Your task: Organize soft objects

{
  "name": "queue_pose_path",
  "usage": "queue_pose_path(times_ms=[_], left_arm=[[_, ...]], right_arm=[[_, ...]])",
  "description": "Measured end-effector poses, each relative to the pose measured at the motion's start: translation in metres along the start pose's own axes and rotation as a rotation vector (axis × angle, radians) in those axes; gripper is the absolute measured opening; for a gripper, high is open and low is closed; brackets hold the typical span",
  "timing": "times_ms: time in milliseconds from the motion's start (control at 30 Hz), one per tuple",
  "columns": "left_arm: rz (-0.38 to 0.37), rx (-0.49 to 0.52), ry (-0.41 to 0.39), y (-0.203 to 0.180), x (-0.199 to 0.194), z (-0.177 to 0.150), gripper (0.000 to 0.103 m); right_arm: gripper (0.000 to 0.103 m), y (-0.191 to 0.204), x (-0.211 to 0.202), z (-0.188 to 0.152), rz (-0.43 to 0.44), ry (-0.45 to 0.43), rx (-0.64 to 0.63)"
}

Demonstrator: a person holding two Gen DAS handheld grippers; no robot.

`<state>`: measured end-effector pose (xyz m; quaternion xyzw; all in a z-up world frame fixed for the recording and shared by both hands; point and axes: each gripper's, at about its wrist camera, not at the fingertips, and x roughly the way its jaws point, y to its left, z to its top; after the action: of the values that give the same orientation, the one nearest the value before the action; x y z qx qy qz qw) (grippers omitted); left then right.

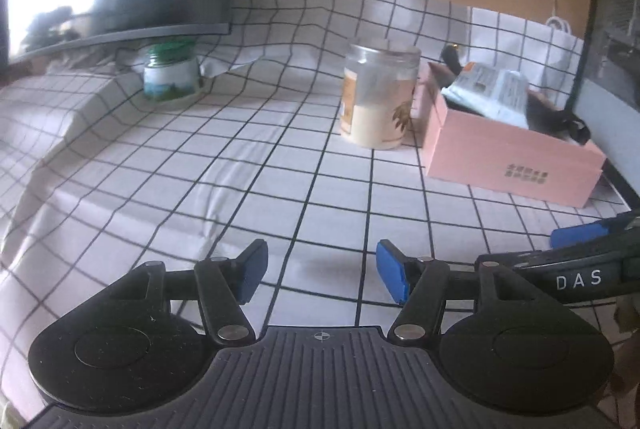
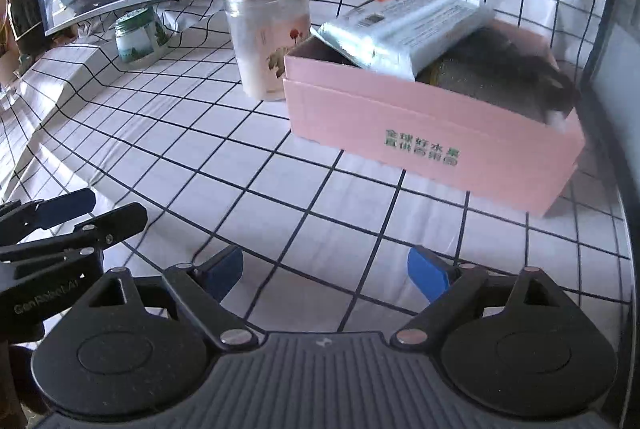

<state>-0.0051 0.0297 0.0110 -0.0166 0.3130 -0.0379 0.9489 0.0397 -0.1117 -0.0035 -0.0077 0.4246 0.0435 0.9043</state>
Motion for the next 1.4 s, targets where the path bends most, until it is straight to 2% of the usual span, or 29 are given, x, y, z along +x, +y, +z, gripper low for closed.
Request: queue_pose_path(times_ms=[67,167,633,1400], left_arm=[[0.019,0.0,0.006,-0.004,0.003,-0.003,0.065],[0.05,0.013,0.014,-0.009,0.007,-0.009,0.066],[0.099,0.008,0.01,-0.014,0.011,-0.008,0.067],[0.099,0.004,0.01,-0.013,0.011,-0.008,0.067]], right_arm=[[0.103,0.0,0.004,-0.001,-0.013,-0.002,-0.014],[0.103,0.0,0.009,-0.002,-0.043,-0.029,-0.038],[0.103,-0.009,0.015,-0.007,-0.011,-0.156,-0.066],[0.103,-0.009,0.014,-0.007,-0.011,-0.16,-0.064]])
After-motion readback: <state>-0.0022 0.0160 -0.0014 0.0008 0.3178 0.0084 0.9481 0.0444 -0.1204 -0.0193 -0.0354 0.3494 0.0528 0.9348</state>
